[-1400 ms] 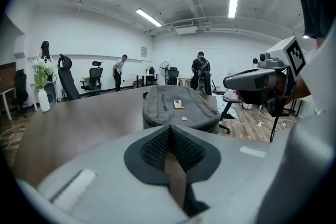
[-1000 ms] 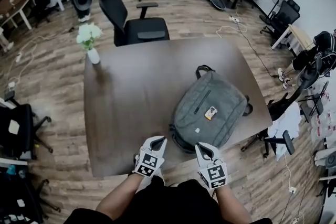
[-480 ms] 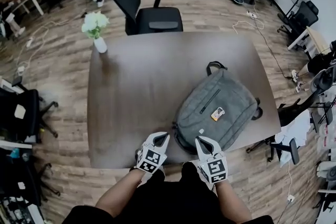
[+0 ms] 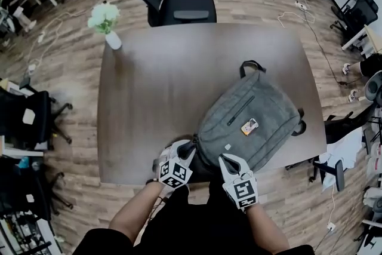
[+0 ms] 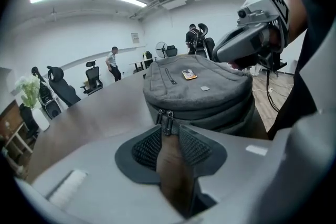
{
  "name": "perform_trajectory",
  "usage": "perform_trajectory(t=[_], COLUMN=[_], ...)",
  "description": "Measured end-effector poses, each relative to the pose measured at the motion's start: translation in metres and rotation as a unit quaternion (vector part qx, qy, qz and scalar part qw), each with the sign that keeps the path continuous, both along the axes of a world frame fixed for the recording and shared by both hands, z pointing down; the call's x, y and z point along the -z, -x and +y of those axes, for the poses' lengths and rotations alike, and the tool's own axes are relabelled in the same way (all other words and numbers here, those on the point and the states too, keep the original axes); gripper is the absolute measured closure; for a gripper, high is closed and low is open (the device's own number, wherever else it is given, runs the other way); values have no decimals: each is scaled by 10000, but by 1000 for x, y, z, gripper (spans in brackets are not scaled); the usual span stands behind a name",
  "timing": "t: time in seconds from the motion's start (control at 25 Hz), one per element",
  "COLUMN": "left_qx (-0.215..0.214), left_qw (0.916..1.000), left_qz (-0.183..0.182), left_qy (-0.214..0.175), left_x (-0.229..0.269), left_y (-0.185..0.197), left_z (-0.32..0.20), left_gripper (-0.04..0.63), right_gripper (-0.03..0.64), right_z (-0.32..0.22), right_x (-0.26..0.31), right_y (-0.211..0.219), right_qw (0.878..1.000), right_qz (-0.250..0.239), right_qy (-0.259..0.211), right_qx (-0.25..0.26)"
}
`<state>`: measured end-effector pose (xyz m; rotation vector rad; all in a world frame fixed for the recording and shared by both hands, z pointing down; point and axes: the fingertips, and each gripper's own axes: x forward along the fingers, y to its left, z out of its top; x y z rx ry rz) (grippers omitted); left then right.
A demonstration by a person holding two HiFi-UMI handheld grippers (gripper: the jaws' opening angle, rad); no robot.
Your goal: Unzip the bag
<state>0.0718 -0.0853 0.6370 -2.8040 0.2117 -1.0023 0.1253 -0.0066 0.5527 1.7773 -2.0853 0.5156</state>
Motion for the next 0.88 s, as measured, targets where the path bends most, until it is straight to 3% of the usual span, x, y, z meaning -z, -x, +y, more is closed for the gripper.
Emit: perform_trajectory(t=[0.28, 0.52, 0.68, 0.88], left_qx=[-337, -740, -704, -463], left_qw=[9980, 9909, 9877, 9918], left_qz=[-433, -850, -967, -915], left_qy=[-329, -736, -1008, -769], left_x=[-12, -17, -18, -16], left_y=[-10, -14, -14, -13], left_z=[-6, -4, -1, -1], left_gripper=[489, 503, 541, 549], right_gripper=[614, 613, 614, 612], right_z=[-1, -4, -8, -12], right_x=[-3, -4, -5, -8], right_y=[-11, -17, -21, -24], right_qw=[9999, 9998, 9997, 9995], right_qz=[-20, -55, -55, -49], right_qy=[3, -4, -3, -3], right_qx=[119, 193, 240, 304])
